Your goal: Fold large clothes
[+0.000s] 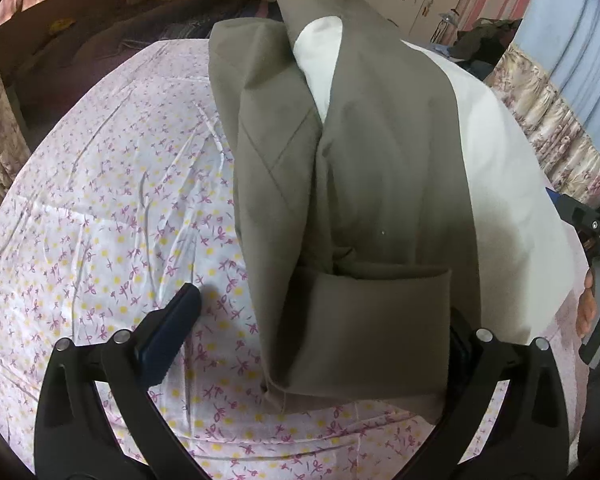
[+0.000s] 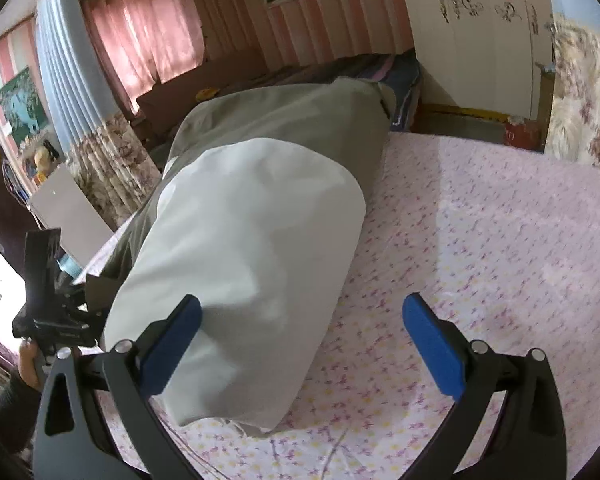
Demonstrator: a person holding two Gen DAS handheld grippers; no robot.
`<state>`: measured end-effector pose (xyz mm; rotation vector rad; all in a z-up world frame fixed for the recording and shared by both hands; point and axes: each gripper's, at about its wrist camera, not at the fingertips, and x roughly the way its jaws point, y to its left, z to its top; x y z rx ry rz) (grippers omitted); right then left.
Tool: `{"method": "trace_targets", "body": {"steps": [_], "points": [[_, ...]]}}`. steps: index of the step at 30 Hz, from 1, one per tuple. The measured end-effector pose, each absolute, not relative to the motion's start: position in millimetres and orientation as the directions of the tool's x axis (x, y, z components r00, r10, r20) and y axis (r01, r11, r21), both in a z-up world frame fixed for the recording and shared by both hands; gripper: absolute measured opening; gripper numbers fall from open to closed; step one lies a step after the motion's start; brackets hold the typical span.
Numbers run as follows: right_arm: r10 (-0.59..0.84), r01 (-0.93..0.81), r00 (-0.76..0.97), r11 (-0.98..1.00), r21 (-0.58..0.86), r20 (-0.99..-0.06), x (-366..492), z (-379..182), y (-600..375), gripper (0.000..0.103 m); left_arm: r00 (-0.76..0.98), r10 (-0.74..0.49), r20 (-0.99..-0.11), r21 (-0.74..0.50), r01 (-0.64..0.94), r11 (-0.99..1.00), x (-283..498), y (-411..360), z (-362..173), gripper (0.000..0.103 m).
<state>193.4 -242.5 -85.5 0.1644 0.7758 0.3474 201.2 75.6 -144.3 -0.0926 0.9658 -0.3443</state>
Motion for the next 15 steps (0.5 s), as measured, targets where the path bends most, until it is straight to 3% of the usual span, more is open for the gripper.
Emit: {"method": "trace_targets", "body": {"steps": [4, 5, 6, 7, 9, 15], "points": [[0.369, -0.235, 0.658, 0.929, 0.287, -0.656, 197, -88, -242, 0.101, 0.515, -0.346, -0.784, -0.238, 0.265, 0.935, 203, 72, -143, 0.097], [0.365, -0.234, 0.659, 0.93, 0.282, -0.658, 198, -88, -240, 0.101, 0.513, -0.357, -0.78, -0.244, 0.277, 0.93, 203, 70, -141, 0.088], [0.364, -0.233, 0.657, 0.931, 0.281, -0.66, 200, -88, -239, 0.101, 0.503, -0.39, -0.771, -0.264, 0.305, 0.915, 202, 67, -139, 0.069], [0.365, -0.233, 0.654, 0.93, 0.283, -0.663, 202, -89, -238, 0.101, 0.496, -0.41, -0.765, -0.275, 0.324, 0.905, 200, 65, -136, 0.063], [0.369, -0.236, 0.646, 0.929, 0.285, -0.668, 206, -92, -234, 0.101, 0.511, -0.372, -0.775, -0.219, 0.336, 0.916, 198, 57, -132, 0.062], [0.44, -0.259, 0.596, 0.897, 0.358, -0.672, 219, -112, -217, 0.101, 0.478, -0.406, -0.779, -0.266, 0.335, 0.904, 205, 63, -133, 0.059]]}}
